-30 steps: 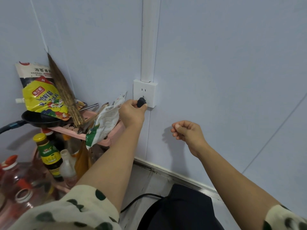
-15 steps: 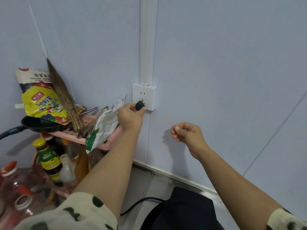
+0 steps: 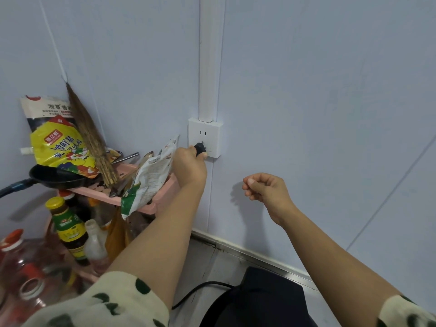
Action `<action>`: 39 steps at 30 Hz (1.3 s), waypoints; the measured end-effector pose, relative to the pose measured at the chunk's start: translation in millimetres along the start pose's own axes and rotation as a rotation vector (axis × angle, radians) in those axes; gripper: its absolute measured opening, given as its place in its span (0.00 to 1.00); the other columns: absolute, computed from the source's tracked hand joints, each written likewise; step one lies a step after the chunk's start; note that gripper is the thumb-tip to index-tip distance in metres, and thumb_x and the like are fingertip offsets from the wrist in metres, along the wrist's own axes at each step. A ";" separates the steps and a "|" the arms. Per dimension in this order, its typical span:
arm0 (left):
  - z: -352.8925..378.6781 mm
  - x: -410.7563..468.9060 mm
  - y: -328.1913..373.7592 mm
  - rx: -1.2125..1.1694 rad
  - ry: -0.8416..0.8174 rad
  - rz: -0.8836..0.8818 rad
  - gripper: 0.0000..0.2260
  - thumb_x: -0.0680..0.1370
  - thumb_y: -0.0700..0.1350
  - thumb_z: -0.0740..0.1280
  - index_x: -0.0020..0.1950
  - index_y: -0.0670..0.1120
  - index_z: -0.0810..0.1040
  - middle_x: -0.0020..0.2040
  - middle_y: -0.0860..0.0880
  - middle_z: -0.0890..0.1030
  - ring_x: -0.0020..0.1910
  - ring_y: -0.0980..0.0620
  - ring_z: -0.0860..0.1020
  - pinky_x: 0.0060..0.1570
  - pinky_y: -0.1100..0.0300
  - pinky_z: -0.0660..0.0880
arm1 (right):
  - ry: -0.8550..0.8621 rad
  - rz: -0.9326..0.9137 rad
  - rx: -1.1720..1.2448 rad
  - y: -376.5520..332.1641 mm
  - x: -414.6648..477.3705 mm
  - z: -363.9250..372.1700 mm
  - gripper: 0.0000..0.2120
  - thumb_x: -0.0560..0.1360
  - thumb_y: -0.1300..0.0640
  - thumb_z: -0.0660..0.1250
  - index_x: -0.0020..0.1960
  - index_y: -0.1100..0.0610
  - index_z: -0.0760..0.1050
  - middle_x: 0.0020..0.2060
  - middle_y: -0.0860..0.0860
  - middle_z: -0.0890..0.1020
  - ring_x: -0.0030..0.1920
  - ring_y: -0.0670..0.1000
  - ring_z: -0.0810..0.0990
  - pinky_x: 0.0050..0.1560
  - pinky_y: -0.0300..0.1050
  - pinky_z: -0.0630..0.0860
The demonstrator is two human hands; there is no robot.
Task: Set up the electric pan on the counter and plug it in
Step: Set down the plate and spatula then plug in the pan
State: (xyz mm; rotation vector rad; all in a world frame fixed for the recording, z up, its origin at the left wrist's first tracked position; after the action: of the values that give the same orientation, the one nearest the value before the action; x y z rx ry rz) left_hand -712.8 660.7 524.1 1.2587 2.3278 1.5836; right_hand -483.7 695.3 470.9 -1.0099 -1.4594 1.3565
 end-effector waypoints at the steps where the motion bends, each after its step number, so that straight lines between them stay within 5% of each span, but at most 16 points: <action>1: 0.6 0.9 0.0 0.005 0.002 -0.003 0.21 0.76 0.43 0.69 0.30 0.41 0.61 0.29 0.49 0.63 0.34 0.49 0.67 0.35 0.57 0.63 | -0.001 -0.002 -0.002 -0.5 0.9 -0.2 0.06 0.77 0.65 0.64 0.49 0.66 0.79 0.37 0.56 0.82 0.35 0.51 0.78 0.36 0.39 0.76; 7: 0.0 1.2 -4.8 -0.080 0.048 -0.050 0.24 0.71 0.33 0.68 0.25 0.46 0.56 0.22 0.55 0.60 0.25 0.58 0.56 0.26 0.61 0.53 | 0.008 -0.007 -0.003 -2.1 5.6 -3.3 0.06 0.77 0.65 0.64 0.49 0.66 0.79 0.37 0.55 0.82 0.34 0.51 0.78 0.36 0.39 0.76; 11: -1.4 -0.7 0.1 -0.013 0.078 0.007 0.24 0.74 0.36 0.68 0.27 0.44 0.56 0.25 0.52 0.60 0.27 0.53 0.59 0.28 0.59 0.56 | 0.006 -0.014 0.000 -3.7 7.3 -4.4 0.06 0.77 0.66 0.64 0.50 0.67 0.79 0.37 0.56 0.82 0.34 0.51 0.77 0.35 0.38 0.76; 14: -1.4 -6.4 4.8 0.016 0.094 0.097 0.16 0.75 0.43 0.69 0.33 0.39 0.66 0.33 0.45 0.68 0.35 0.48 0.66 0.35 0.57 0.61 | -0.002 -0.014 0.007 -3.2 6.3 -4.4 0.06 0.76 0.66 0.64 0.50 0.67 0.79 0.37 0.56 0.82 0.34 0.51 0.78 0.35 0.37 0.76; 20: -7.3 -10.0 7.8 0.012 0.099 0.116 0.14 0.75 0.46 0.69 0.39 0.35 0.75 0.38 0.43 0.71 0.37 0.49 0.68 0.34 0.64 0.55 | -0.006 -0.012 -0.007 -0.9 4.6 -6.1 0.07 0.76 0.66 0.64 0.50 0.68 0.79 0.37 0.56 0.82 0.34 0.51 0.78 0.35 0.38 0.76; 27: -4.6 -4.5 6.5 0.020 0.056 0.070 0.15 0.74 0.44 0.67 0.34 0.39 0.65 0.35 0.41 0.68 0.35 0.47 0.66 0.34 0.58 0.61 | -0.031 -0.018 -0.018 -0.7 0.6 -6.8 0.05 0.76 0.65 0.65 0.48 0.65 0.80 0.38 0.56 0.82 0.34 0.50 0.78 0.36 0.38 0.76; 35: -6.4 -6.4 8.1 -0.020 0.071 0.052 0.25 0.72 0.46 0.72 0.27 0.44 0.57 0.26 0.50 0.60 0.25 0.53 0.57 0.24 0.62 0.51 | -0.008 -0.006 -0.018 2.7 -2.4 -22.9 0.06 0.76 0.66 0.65 0.49 0.67 0.79 0.38 0.56 0.82 0.35 0.51 0.78 0.36 0.38 0.76; 39: -8.3 -7.0 8.0 -0.064 0.091 0.094 0.21 0.72 0.44 0.72 0.29 0.41 0.61 0.28 0.45 0.63 0.29 0.49 0.60 0.22 0.64 0.55 | -0.023 -0.012 -0.014 1.1 -2.9 -19.9 0.06 0.76 0.66 0.65 0.49 0.67 0.79 0.38 0.56 0.82 0.34 0.51 0.78 0.36 0.37 0.76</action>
State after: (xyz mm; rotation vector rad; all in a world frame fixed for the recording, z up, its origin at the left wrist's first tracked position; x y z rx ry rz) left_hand -707.3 651.0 531.7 1.3269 2.2804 1.7654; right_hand -463.8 698.2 470.0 -0.9960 -1.4914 1.3554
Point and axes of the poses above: each hand's wrist, its own x-axis towards the middle knuckle, its own z-axis out of the palm, y = z × x, the point moved 9 cm from there along x, towards the middle knuckle
